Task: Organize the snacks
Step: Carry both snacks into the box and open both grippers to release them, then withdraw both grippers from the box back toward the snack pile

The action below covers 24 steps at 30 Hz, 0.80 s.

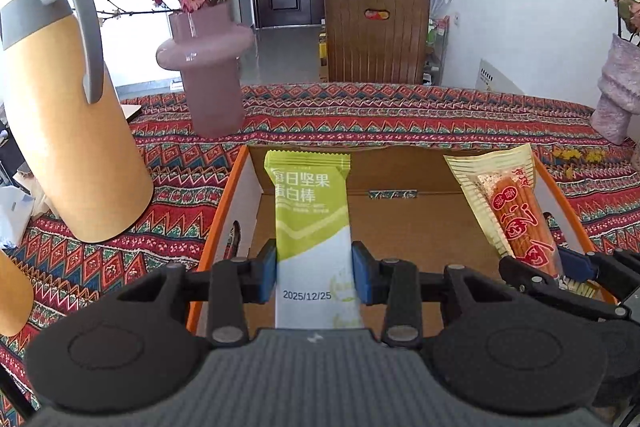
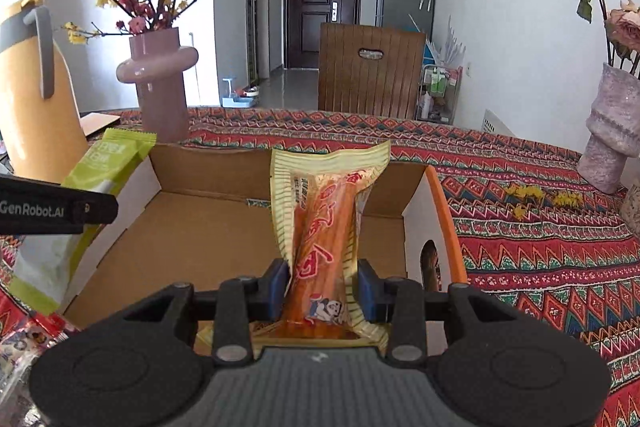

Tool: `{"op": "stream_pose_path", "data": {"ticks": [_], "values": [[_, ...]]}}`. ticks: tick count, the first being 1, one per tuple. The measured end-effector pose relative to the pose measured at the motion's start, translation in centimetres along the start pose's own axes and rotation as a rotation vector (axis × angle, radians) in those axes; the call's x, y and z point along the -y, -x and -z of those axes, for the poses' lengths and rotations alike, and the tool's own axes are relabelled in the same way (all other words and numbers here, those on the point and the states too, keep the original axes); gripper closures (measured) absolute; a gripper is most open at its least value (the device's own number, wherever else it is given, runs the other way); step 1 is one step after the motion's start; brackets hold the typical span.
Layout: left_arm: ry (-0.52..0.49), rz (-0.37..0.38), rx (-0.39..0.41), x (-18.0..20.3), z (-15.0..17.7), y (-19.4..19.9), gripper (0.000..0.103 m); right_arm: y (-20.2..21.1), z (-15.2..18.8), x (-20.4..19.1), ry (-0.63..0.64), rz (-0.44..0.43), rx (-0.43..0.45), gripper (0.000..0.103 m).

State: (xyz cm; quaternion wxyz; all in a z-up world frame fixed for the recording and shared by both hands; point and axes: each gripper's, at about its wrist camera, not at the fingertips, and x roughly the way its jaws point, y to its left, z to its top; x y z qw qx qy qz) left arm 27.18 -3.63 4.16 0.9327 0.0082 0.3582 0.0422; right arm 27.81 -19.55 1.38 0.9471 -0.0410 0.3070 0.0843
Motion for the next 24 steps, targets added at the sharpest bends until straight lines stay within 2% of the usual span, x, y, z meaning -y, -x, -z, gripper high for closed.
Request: {"op": "stream_pose_path", "data": {"ticks": [5,7,8,9,10,11,12,13,14,15,16,18,24], "values": [[0.001,-0.014,-0.029,-0.2,0.3,-0.7,0.064,-1.1,0.4,0.2,-0.017,0.009,-0.036,0.066],[0.006,-0.006,-0.034,-0.2,0.4,-0.9,0.063,-1.1,0.6,0.3,-0.019,0.005,-0.039,0.063],[0.008,0.000,-0.036,-0.3,0.4,-0.9,0.063,-1.0,0.6,0.3,-0.020,0.000,-0.040,0.058],[0.011,0.000,-0.032,-0.4,0.5,-0.7,0.060,-0.8,0.7,0.4,-0.026,-0.004,-0.033,0.058],[0.012,0.002,-0.023,-0.5,0.5,-0.5,0.055,-0.5,0.8,0.4,-0.032,-0.005,-0.024,0.058],[0.015,0.008,-0.011,-0.6,0.5,-0.3,0.052,-0.2,0.8,0.5,-0.035,-0.009,-0.017,0.053],[0.020,0.010,0.000,-0.8,0.4,0.0,0.043,0.1,0.9,0.5,-0.038,-0.015,-0.009,0.042],[0.025,0.010,0.015,-0.9,0.4,0.3,0.032,0.5,1.0,0.5,-0.040,-0.016,0.002,0.036],[0.029,0.010,0.029,-1.0,0.4,0.7,0.025,0.9,1.0,0.6,-0.042,-0.012,0.014,0.021],[0.032,0.006,0.044,-1.1,0.4,1.1,0.012,1.3,1.1,0.6,-0.043,-0.009,0.028,0.011],[0.036,-0.001,0.057,-1.3,0.5,1.5,0.000,1.7,1.2,0.6,-0.047,-0.012,0.039,0.008],[0.039,-0.012,0.081,-1.4,0.6,2.3,0.000,2.5,1.3,0.8,-0.061,-0.025,0.058,0.000],[0.057,0.004,0.124,-2.1,1.3,3.9,0.000,4.6,1.6,0.9,-0.079,-0.045,0.100,0.000]]}}
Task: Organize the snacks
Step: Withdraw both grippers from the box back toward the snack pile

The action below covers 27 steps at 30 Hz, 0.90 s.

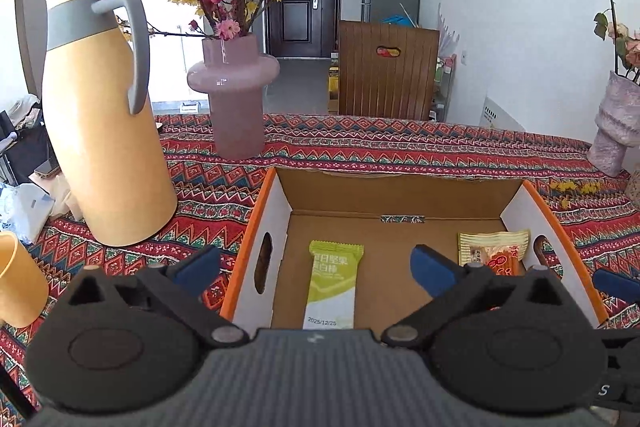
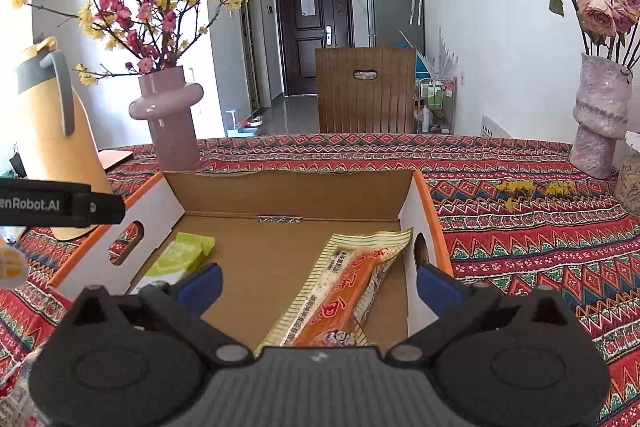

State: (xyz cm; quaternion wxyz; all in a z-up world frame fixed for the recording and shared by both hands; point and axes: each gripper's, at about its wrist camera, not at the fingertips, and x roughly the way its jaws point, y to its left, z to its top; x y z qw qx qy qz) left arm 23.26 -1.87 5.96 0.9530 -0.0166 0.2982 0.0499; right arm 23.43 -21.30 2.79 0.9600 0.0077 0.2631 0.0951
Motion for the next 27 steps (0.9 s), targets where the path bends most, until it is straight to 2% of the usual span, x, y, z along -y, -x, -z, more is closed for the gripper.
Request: {"op": "stream_pose_path", "data": {"ticks": [14,23,27], "values": [[-0.019,0.002,0.152,-1.6,2.9,6.6,0.000,6.5,2.0,-0.8,0.033,-0.042,0.102,0.000],[-0.030,0.064,0.190,-3.6,6.3,10.0,0.000,10.7,5.1,-0.9,0.062,-0.058,0.136,0.000],[-0.029,0.070,0.194,-4.9,8.1,11.0,0.000,12.1,7.1,-0.7,0.058,-0.062,0.129,0.000]]}}
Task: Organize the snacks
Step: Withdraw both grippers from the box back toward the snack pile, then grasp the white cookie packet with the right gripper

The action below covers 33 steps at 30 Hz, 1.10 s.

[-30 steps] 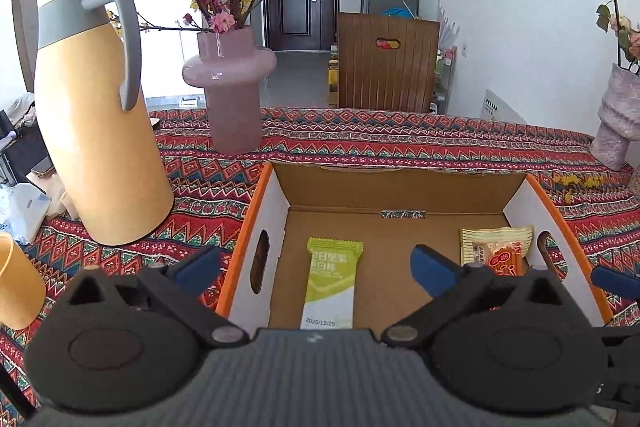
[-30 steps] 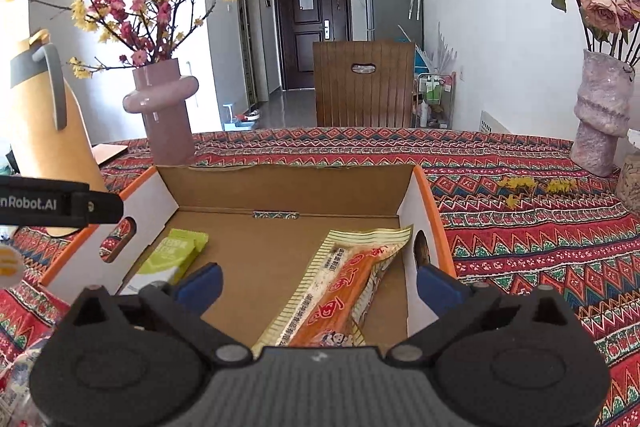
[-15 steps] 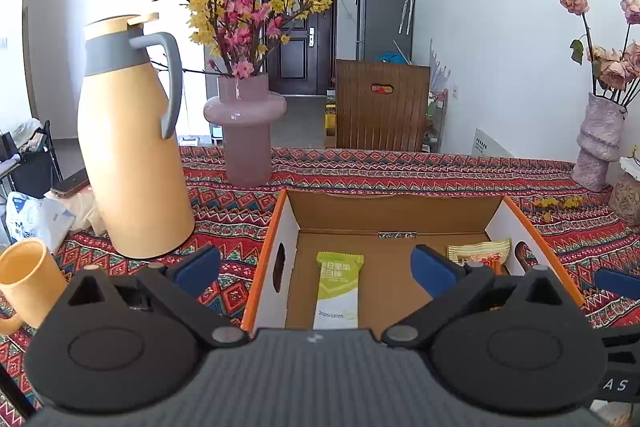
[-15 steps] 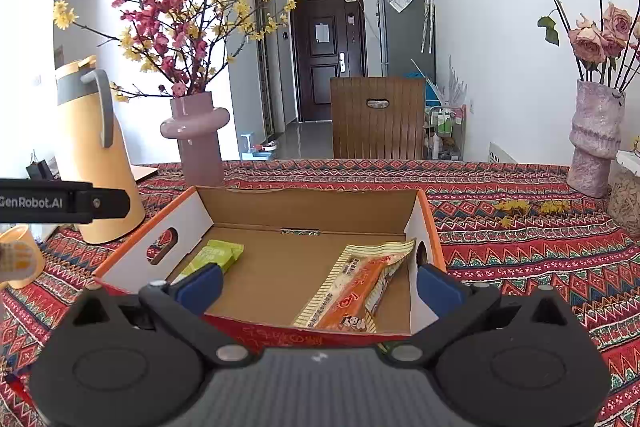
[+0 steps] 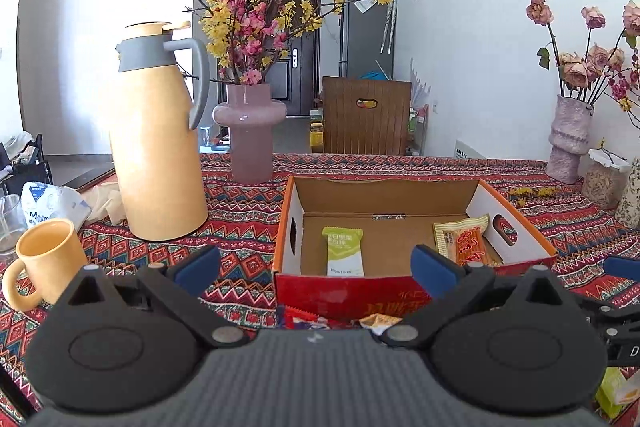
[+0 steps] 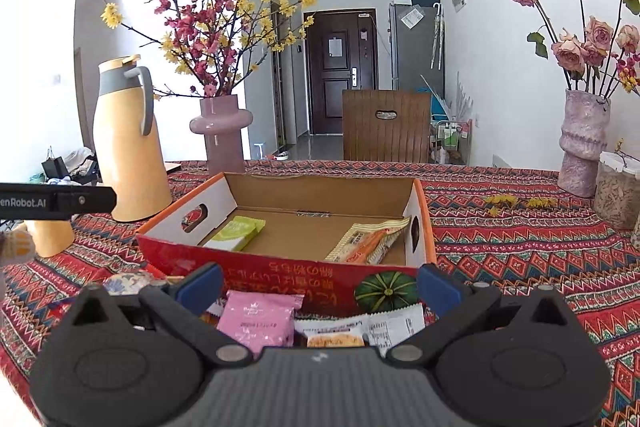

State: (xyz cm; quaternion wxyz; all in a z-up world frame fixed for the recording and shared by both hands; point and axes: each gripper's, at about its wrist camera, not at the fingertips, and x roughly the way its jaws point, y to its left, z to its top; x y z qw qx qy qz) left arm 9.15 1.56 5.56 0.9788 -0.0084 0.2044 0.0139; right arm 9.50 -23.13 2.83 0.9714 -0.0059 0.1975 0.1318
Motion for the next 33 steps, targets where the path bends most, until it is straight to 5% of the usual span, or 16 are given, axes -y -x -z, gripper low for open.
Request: {"op": "stream_pose_path", "data": {"ticks": [14,33], "values": [[0.021,0.004,-0.044,-2.0,6.7,3.4,0.000,3.1,6.0,0.3,-0.087,0.030,-0.057,0.000],[0.015,0.036,-0.097,-1.4,9.8,5.0,0.000,5.2,8.2,-0.9,-0.097,0.001,-0.044,0.000]]}}
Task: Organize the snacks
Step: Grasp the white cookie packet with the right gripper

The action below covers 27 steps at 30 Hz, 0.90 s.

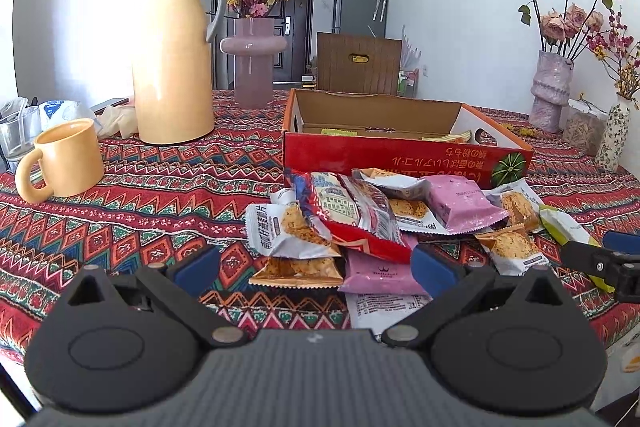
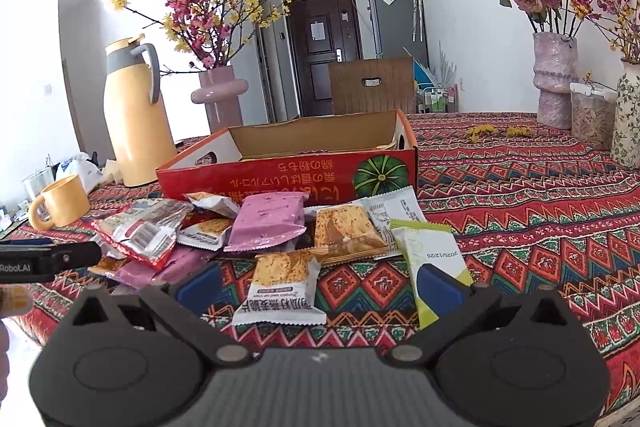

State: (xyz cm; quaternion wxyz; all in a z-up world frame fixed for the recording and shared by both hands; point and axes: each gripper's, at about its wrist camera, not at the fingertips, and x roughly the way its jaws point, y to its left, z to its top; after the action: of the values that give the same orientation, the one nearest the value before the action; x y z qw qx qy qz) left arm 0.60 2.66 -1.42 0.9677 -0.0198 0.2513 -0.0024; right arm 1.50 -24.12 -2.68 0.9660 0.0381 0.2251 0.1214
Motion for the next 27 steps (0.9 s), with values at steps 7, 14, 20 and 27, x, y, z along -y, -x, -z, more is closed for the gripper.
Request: {"op": "stream_pose_path", "data": {"ticks": [7,14,20,27], "values": [[0.005,-0.012,-0.012,0.3,0.1,0.4,0.000,-0.8,0.6,-1.3,0.016,-0.019,-0.057,0.000],[-0.010,0.009,-0.023,1.2,0.3,0.4,0.000,-2.5,0.0,-2.6,0.033,-0.008,-0.079,0.018],[-0.005,0.008,-0.036,1.2,0.5,0.0,0.000,-5.0,-0.5,-2.8,0.030,-0.007,-0.132,0.036],[-0.001,0.013,-0.056,1.2,0.7,-0.5,0.000,-6.9,-0.5,-3.4,0.047,0.009,-0.164,0.056]]}}
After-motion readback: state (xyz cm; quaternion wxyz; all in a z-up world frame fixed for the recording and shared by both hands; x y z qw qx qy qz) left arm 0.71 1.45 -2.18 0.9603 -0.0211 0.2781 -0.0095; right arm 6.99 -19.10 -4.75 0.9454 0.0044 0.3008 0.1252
